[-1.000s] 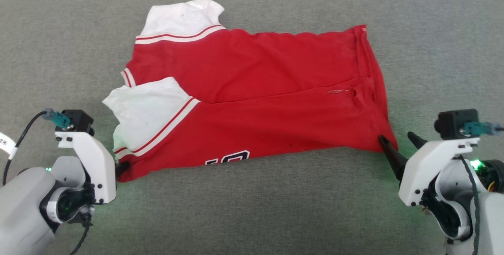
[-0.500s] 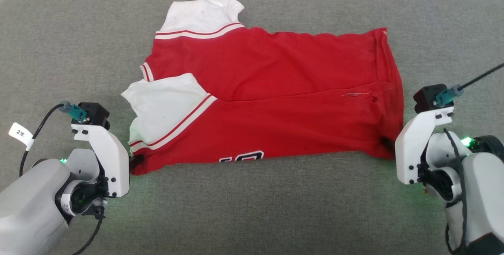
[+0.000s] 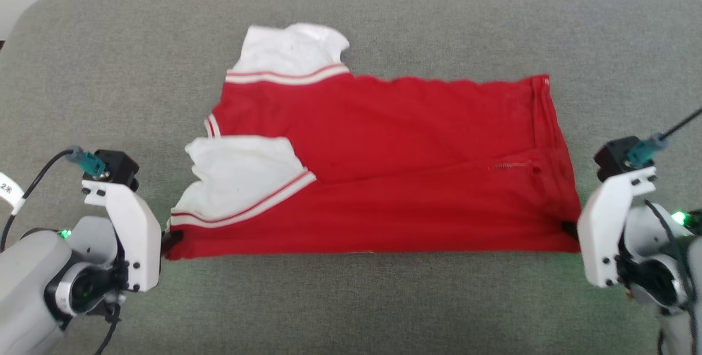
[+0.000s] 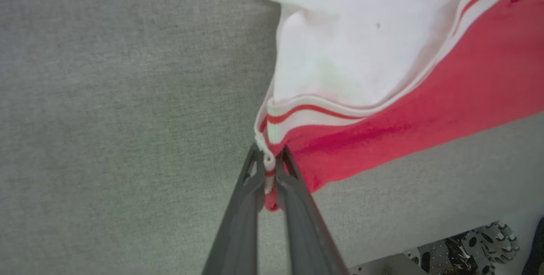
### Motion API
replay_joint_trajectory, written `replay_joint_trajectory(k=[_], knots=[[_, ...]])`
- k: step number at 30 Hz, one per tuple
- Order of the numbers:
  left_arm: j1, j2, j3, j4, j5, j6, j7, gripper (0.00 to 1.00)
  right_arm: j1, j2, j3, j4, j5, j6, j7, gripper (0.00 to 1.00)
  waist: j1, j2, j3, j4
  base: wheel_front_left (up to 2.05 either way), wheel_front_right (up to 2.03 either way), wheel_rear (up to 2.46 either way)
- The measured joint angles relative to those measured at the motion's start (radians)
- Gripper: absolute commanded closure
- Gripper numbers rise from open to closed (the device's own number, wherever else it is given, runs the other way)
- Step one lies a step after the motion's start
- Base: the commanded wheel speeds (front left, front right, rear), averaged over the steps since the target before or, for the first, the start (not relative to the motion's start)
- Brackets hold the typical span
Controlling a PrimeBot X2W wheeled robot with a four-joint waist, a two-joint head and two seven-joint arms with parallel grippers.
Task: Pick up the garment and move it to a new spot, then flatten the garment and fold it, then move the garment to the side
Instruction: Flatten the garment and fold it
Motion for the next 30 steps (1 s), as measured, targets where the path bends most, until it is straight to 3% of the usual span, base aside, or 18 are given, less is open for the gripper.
replay_joint_trajectory(k=[2,7,12,13,15,16,17,23,30], knots=[[0.007,0.015,0.000,-0.028,0.000,0.011,0.003,1.00,0.015,-0.006,-0.007,-0.028,0.003,0.000,0.015,1.00,0.0000,0.0000,-0.003,0.001,0.00,0.00,0.00],[0.071,0.081,-0.003,-0.176,-0.008,0.089,0.008,1.00,0.125,-0.007,-0.063,-0.158,0.016,0.000,0.087,1.00,0.0000,0.0000,-0.010,0.001,0.00,0.00,0.00],[0.126,0.074,-0.011,-0.197,-0.032,0.118,-0.002,1.00,0.193,0.026,-0.081,-0.181,0.014,0.000,0.092,1.00,0.0000,0.0000,-0.006,-0.004,0.00,0.00,0.00],[0.132,0.065,-0.012,-0.188,-0.037,0.118,-0.005,0.95,0.197,0.036,-0.081,-0.177,0.013,0.000,0.082,0.98,0.0000,0.0000,-0.005,-0.005,0.00,0.00,0.00],[0.141,0.046,-0.014,-0.158,-0.043,0.110,-0.013,0.49,0.199,0.037,-0.063,-0.164,0.002,0.000,0.054,0.62,0.0000,0.0000,-0.003,-0.010,0.00,0.00,0.00],[0.142,0.038,-0.016,-0.142,-0.047,0.107,-0.013,0.04,0.199,0.037,-0.058,-0.154,-0.002,0.000,0.042,0.11,0.0000,0.0000,-0.003,-0.012,0.00,0.00,0.00],[0.142,0.034,-0.017,-0.125,-0.055,0.105,-0.012,0.00,0.199,0.036,-0.052,-0.146,-0.006,0.000,0.035,0.00,0.0000,0.0000,-0.002,-0.013,0.00,0.00,0.00],[0.133,0.053,-0.001,-0.106,-0.059,0.097,-0.012,0.00,0.197,0.039,-0.051,-0.173,-0.007,0.000,-0.010,0.00,0.0000,0.0000,-0.006,-0.026,0.00,0.00,0.00],[0.063,0.153,0.043,-0.202,-0.025,0.118,0.000,0.00,0.191,0.070,-0.099,-0.300,-0.015,0.000,-0.109,0.00,0.0000,0.0000,-0.008,-0.049,0.00,0.00,0.00]])
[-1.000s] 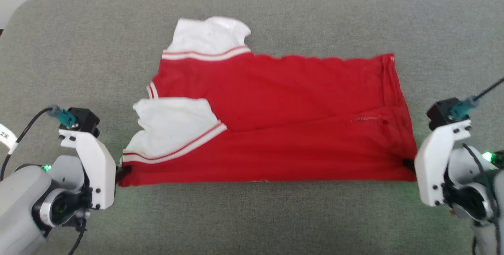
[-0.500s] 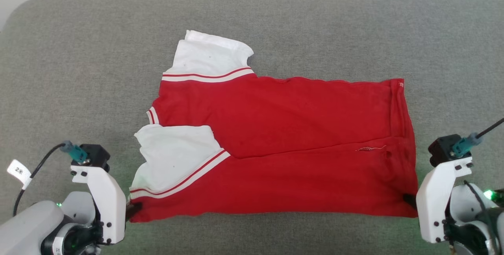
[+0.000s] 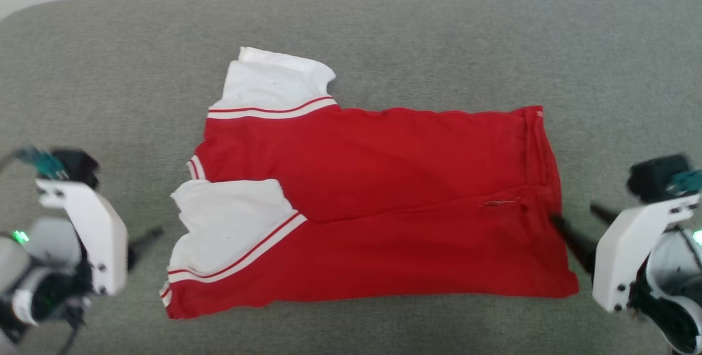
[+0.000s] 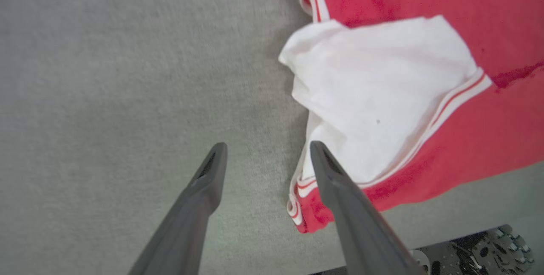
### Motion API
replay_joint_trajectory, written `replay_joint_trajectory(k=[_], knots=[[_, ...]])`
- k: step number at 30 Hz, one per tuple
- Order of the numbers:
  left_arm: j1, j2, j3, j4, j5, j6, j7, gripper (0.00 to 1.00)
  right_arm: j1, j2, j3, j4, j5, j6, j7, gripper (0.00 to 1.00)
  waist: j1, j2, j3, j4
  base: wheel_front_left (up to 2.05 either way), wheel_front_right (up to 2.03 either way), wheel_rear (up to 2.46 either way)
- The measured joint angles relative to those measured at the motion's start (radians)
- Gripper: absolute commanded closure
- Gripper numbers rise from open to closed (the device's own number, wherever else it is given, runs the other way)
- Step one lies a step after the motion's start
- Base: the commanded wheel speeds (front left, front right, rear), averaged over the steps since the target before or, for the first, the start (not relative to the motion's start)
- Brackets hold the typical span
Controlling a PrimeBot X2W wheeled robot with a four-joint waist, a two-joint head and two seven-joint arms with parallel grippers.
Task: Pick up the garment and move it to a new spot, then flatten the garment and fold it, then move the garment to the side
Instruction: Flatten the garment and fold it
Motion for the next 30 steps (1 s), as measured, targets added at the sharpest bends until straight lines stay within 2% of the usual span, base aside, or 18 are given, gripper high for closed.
replay_joint_trajectory(k=[4,8,17,23,30], knots=[[-0.072,0.030,0.028,-0.020,0.024,-0.004,0.013,0.00,-0.026,0.037,-0.015,-0.067,-0.025,0.000,-0.113,0.00,0.0000,0.0000,0.012,-0.024,0.00,0.00,0.00],[-0.156,0.039,0.056,0.004,0.061,-0.034,0.015,0.00,-0.065,0.071,-0.004,-0.095,-0.079,0.000,-0.251,0.00,0.0000,0.0000,0.030,-0.061,0.00,0.00,0.00],[-0.357,-0.009,0.078,0.152,0.136,-0.129,0.063,0.00,-0.141,0.157,0.049,-0.081,-0.149,0.000,-0.549,0.00,0.0000,0.0000,0.098,-0.164,0.00,0.00,0.00],[-0.470,-0.049,0.077,0.290,0.170,-0.176,0.102,0.00,-0.164,0.180,0.101,-0.051,-0.176,0.000,-0.625,0.00,0.0000,0.0000,0.156,-0.235,0.00,0.00,0.00],[-0.548,-0.116,0.059,0.456,0.195,-0.201,0.148,0.00,-0.179,0.190,0.126,-0.038,-0.174,0.000,-0.651,0.00,0.0000,0.0000,0.222,-0.299,0.00,0.00,0.00]])
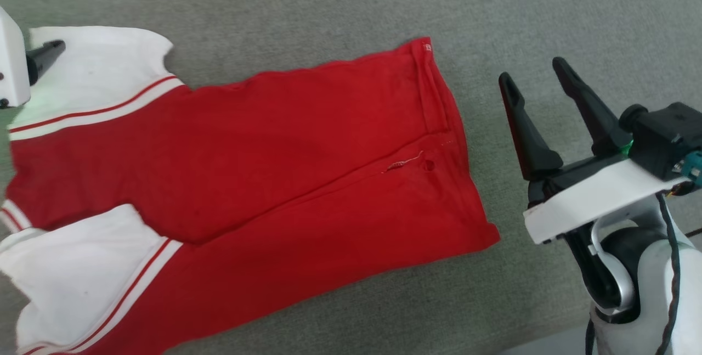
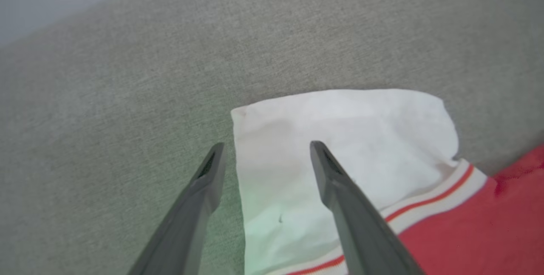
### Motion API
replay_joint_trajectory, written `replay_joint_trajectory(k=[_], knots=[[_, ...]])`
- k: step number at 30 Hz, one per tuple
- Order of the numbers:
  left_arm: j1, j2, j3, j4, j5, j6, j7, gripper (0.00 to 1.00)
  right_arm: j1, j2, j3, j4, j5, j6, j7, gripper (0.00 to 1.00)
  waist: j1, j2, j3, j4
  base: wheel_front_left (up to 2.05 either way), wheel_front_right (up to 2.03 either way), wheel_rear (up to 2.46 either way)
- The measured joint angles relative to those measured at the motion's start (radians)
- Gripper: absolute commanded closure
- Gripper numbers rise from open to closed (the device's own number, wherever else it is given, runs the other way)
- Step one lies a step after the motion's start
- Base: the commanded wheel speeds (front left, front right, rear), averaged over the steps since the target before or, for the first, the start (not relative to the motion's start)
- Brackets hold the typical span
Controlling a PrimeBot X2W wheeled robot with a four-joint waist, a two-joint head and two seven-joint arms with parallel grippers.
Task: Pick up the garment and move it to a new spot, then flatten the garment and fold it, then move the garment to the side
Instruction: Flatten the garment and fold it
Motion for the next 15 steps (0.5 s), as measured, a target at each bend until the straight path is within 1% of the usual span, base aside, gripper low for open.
replay_joint_trajectory(k=[7,12,13,14,15], knots=[[-0.037,-0.048,-0.040,0.156,0.047,-0.007,0.030,0.00,-0.028,0.004,0.037,0.024,0.005,0.000,0.043,0.00,0.0000,0.0000,0.034,-0.026,0.00,0.00,0.00],[-0.064,-0.095,-0.038,0.242,0.034,-0.009,0.057,0.00,-0.067,0.002,0.058,0.059,0.019,0.000,0.100,0.00,0.0000,0.0000,0.044,-0.023,0.00,0.00,0.00],[-0.072,-0.104,-0.036,0.258,0.015,-0.010,0.079,0.05,-0.079,0.000,0.067,0.066,0.022,0.000,0.117,0.00,0.0000,0.0000,0.045,-0.022,0.00,0.00,0.00],[-0.079,-0.113,-0.035,0.269,0.010,-0.014,0.091,1.00,-0.091,-0.001,0.076,0.075,0.029,0.000,0.136,0.00,0.0000,0.0000,0.046,-0.019,0.00,0.00,0.00],[-0.086,-0.121,-0.036,0.278,0.011,-0.014,0.096,1.00,-0.106,-0.007,0.082,0.088,0.031,0.000,0.156,0.00,0.0000,0.0000,0.047,-0.017,0.00,0.00,0.00]])
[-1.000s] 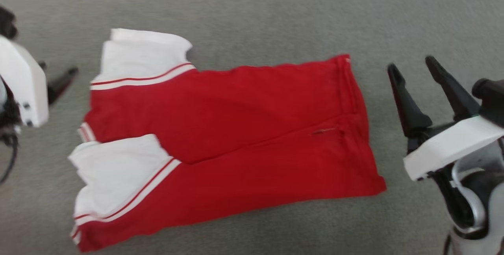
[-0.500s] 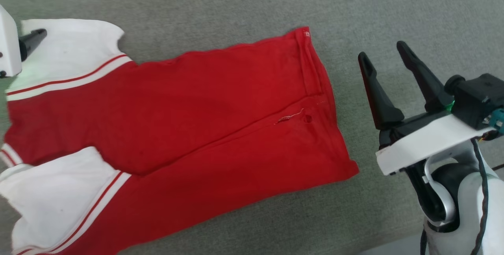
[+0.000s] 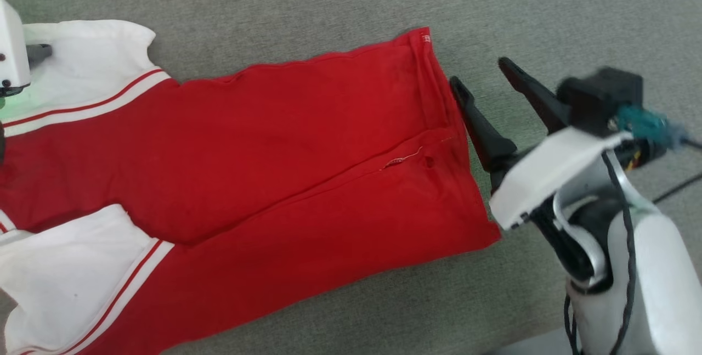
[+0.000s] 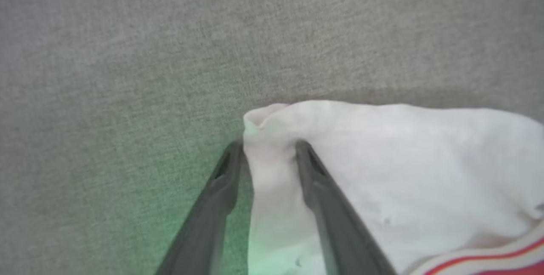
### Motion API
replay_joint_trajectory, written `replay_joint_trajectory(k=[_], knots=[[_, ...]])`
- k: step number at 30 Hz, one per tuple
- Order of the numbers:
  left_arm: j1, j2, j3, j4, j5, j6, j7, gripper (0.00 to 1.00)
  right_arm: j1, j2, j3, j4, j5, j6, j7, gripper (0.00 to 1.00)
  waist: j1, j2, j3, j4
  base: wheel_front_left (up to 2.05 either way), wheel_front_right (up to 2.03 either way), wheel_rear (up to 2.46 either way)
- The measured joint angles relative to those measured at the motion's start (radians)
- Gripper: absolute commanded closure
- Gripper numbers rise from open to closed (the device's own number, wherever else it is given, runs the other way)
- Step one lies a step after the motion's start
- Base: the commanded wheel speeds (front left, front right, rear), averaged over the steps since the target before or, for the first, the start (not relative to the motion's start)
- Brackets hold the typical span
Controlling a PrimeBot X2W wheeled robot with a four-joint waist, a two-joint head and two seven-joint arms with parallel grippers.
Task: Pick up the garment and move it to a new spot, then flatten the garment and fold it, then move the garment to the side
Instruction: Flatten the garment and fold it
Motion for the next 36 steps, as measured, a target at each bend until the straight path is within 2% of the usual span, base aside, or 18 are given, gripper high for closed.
replay_joint_trajectory(k=[5,13,18,19,20,21,25,31,36], knots=[[-0.030,-0.048,-0.012,0.028,0.010,-0.027,-0.005,1.00,-0.123,-0.015,0.009,0.099,0.031,0.000,0.095,0.00,0.0000,0.0000,0.010,0.024,0.00,0.00,0.00],[-0.078,-0.132,-0.023,0.086,0.018,-0.058,-0.030,1.00,-0.356,-0.082,0.061,0.406,0.064,0.000,0.276,0.00,0.0000,-0.0001,0.018,0.085,0.00,0.00,0.00],[-0.090,-0.166,-0.022,0.114,0.017,-0.075,-0.049,1.00,-0.434,-0.089,0.115,0.541,0.103,0.000,0.382,0.00,0.0000,0.0000,0.019,0.114,0.00,0.00,0.00],[-0.090,-0.172,-0.023,0.122,0.017,-0.080,-0.054,1.00,-0.453,-0.091,0.123,0.565,0.113,0.000,0.417,0.07,0.0000,0.0000,0.019,0.120,0.00,0.00,0.00],[-0.091,-0.178,-0.023,0.128,0.017,-0.084,-0.058,1.00,-0.470,-0.092,0.134,0.588,0.123,0.000,0.445,0.66,0.0000,0.0000,0.017,0.124,0.00,0.00,0.00],[-0.091,-0.184,-0.023,0.135,0.017,-0.089,-0.067,1.00,-0.486,-0.096,0.145,0.602,0.125,0.000,0.467,1.00,0.0001,0.0000,0.016,0.129,0.00,0.00,0.00],[-0.092,-0.204,-0.020,0.157,0.010,-0.105,-0.102,1.00,-0.512,-0.108,0.158,0.638,0.149,0.000,0.490,1.00,0.0000,0.0000,0.009,0.146,0.00,0.00,0.00],[-0.095,-0.216,-0.022,0.171,0.006,-0.126,-0.128,1.00,-0.488,-0.153,0.157,0.639,0.174,0.001,0.408,1.00,0.0000,-0.0001,-0.036,0.173,0.00,0.00,0.00],[-0.107,-0.216,-0.022,0.127,-0.011,-0.135,-0.110,1.00,-0.439,-0.202,0.152,0.586,0.185,0.001,0.343,1.00,0.0000,0.0000,-0.081,0.200,0.00,0.00,0.00]])
